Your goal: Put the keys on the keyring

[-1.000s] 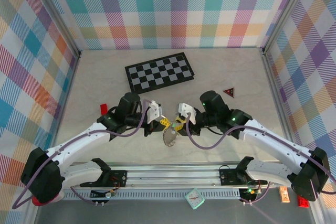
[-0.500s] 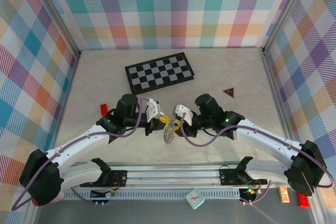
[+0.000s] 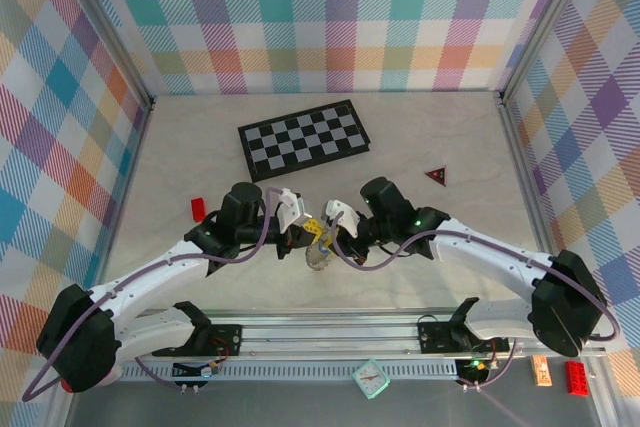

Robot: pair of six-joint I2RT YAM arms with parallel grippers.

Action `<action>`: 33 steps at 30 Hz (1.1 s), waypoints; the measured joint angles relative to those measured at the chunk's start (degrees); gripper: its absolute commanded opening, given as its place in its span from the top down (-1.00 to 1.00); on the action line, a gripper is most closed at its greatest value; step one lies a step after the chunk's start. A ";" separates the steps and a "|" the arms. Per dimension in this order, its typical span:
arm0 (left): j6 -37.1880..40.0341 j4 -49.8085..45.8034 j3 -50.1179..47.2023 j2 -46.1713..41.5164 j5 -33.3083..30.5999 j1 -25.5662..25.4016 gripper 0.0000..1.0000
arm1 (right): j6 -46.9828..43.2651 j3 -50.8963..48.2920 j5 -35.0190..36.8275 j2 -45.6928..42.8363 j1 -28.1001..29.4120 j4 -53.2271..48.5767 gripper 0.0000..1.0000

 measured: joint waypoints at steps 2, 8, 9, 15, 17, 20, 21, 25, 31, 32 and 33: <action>0.02 0.15 -0.20 -0.22 -0.33 0.00 1.00 | 0.00 0.24 -0.04 0.17 0.00 -0.09 1.00; 0.02 0.52 -0.33 -0.44 -0.59 0.00 1.00 | 0.04 0.33 0.50 -0.33 0.02 -0.37 0.72; 0.02 0.66 -0.35 -0.44 -0.59 0.00 1.00 | 0.17 0.33 0.76 -0.76 0.04 -0.44 0.57; -0.02 1.40 -0.46 -0.55 -0.59 0.00 1.00 | 0.76 -1.97 2.01 -4.37 0.13 1.97 0.31; -0.22 1.55 -0.66 -0.72 -0.57 0.00 1.00 | 1.36 -3.54 2.08 -4.74 0.13 3.61 0.29; -0.44 1.75 -0.76 -1.03 -0.57 0.00 1.00 | 2.05 -5.62 2.71 -4.74 0.13 5.84 0.27; -0.48 1.79 -0.81 -1.16 -0.57 0.00 1.00 | 2.16 -6.34 3.10 -4.74 0.13 6.75 0.27; -0.72 1.79 -0.83 -1.36 -0.57 0.00 1.00 | 2.62 -9.09 5.51 -4.76 0.13 10.99 0.23; -1.20 1.79 -1.07 -1.40 -0.55 0.00 1.00 | 2.97 -11.89 7.74 -4.85 0.13 16.17 0.21; -1.27 1.77 -1.07 -1.40 -0.55 0.00 1.00 | 2.99 -12.02 7.87 -4.85 0.13 17.05 0.21; -1.27 1.77 -1.07 -1.40 -0.55 0.00 1.00 | 2.97 -12.15 8.04 -4.85 0.13 18.05 0.21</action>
